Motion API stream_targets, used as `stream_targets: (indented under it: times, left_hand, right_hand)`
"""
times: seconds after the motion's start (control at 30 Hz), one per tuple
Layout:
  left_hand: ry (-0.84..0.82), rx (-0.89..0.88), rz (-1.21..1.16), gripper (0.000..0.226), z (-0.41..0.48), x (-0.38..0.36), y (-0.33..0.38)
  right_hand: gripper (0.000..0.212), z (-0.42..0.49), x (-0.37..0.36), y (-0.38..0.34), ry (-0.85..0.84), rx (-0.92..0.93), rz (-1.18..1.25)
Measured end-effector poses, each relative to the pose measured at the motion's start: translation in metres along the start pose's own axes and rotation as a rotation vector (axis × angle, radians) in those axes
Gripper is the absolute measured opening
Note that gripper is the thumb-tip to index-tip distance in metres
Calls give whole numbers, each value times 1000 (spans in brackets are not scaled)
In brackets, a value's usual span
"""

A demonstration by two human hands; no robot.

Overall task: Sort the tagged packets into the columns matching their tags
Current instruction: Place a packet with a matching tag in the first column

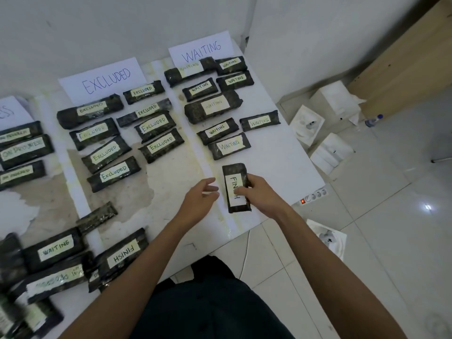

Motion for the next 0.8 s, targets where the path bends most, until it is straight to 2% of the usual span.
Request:
stream_targets:
  times: [0.17, 0.3, 0.37, 0.47, 0.53, 0.6, 0.67, 0.7, 0.8]
  left_hand:
    - [7, 20, -160, 35, -7, 6, 13]
    - [61, 33, -255, 23, -10, 17, 17]
    - [93, 56, -281, 16, -12, 22, 14]
    - [137, 121, -341, 14, -16, 31, 6]
    - [166, 145, -365, 13, -22, 40, 3]
    - [174, 144, -361, 12, -29, 51, -1]
    - [191, 96, -267, 14, -40, 66, -3]
    - [222, 46, -140, 17, -47, 77, -4]
    - [363, -138, 448, 42, -70, 112, -8]
  right_hand:
    - [35, -5, -9, -8, -48, 23, 19]
    - [41, -9, -18, -19, -68, 55, -124]
    - [52, -11, -25, -25, -45, 123, -218]
    - [74, -13, -40, -34, 17, 300, -467]
    - [78, -13, -52, -39, 60, 424, -733]
    - [76, -15, -64, -46, 76, 500, -871]
    - [72, -17, -77, -55, 67, 547, -897]
    - [70, -19, -84, -60, 57, 571, -902]
    - [67, -22, -107, -76, 12, 644, -900]
Point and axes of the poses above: each hand's wrist, its own z-axis towards the middle knuckle, its own x-axis out of the back of the hand, y = z × x, the point moved 5 cm from there along z, towards the middle knuckle
